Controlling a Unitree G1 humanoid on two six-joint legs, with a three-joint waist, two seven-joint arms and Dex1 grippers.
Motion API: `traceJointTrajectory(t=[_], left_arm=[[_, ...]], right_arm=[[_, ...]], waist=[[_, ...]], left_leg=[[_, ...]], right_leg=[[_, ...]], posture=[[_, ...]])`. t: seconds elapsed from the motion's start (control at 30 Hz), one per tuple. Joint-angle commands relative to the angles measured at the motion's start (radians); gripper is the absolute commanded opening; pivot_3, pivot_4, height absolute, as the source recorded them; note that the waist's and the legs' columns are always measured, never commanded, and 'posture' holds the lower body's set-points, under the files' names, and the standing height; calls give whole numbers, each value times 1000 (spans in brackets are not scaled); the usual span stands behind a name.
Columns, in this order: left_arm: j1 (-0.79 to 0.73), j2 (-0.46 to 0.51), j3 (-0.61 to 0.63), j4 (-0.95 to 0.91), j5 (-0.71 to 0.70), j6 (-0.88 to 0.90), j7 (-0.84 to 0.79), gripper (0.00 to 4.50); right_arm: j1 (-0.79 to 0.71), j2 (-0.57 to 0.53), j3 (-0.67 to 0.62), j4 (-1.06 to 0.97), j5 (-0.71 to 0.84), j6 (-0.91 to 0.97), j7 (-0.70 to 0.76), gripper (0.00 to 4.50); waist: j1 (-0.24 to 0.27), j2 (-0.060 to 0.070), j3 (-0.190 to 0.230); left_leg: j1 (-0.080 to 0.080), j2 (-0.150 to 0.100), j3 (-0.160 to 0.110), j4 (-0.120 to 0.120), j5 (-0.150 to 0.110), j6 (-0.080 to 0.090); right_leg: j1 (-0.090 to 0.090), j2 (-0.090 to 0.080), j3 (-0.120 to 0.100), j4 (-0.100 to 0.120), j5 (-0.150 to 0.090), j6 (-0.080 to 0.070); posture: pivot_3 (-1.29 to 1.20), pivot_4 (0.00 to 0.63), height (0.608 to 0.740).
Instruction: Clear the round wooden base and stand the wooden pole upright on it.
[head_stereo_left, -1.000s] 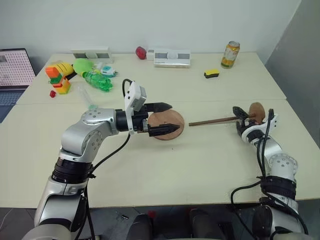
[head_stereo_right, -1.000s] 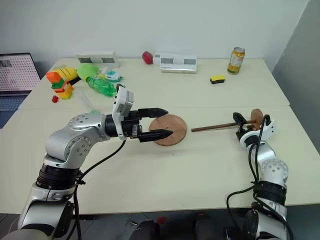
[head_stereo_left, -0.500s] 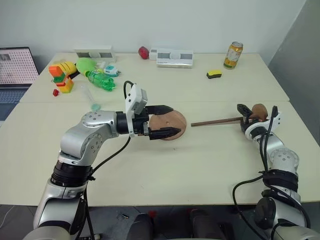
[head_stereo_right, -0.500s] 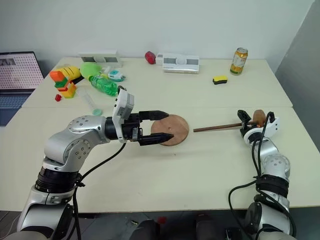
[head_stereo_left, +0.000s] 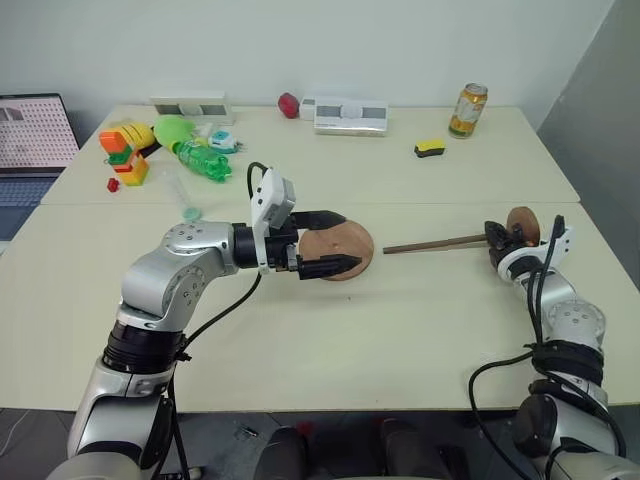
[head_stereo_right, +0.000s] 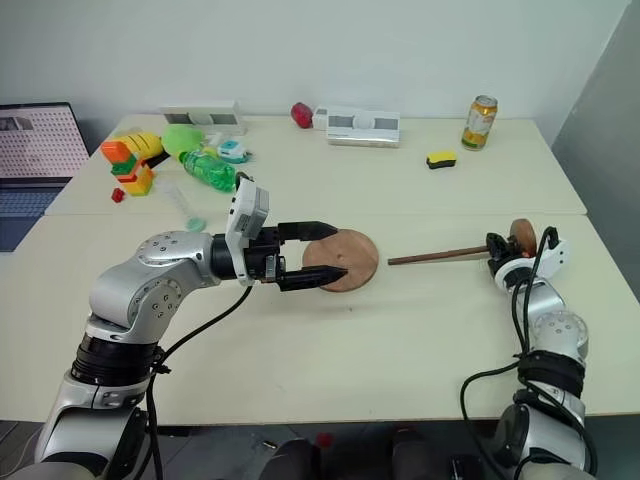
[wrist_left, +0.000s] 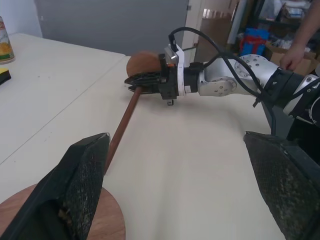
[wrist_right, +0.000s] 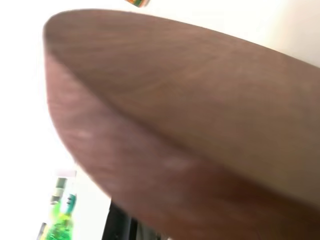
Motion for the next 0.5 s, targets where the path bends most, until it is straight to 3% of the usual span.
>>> traceJointTrajectory(t=[0.03,0.3,0.4,0.5], left_arm=[[-17,-2,11,-10,5,-20,-10,4500],[146,33,124,-134,-72,23,47,4500],[345,-42,216,-220,-38,-68,184,4500],[487,-101,227,-247,74,-210,268,4500]], right_arm=[[-10,1,-12,-66,-9,3,-48,574],[-161,28,238,-474,-113,33,-114,441],[-295,20,465,-562,-246,60,-48,441],[-336,13,611,-577,-369,36,33,441]], waist=[[0,0,0],[-16,8,4],[-34,10,5],[-33,10,4]], left_leg=[[0,0,0,0,0,0],[-1,1,0,-1,0,0],[-2,2,1,-2,0,0],[-4,2,1,-2,0,0]], right_leg=[[0,0,0,0,0,0],[-3,1,1,1,0,0],[-6,1,2,1,0,0],[-8,0,2,1,0,0]], posture=[[0,150,740],[0,150,740],[0,150,740],[0,150,740]])
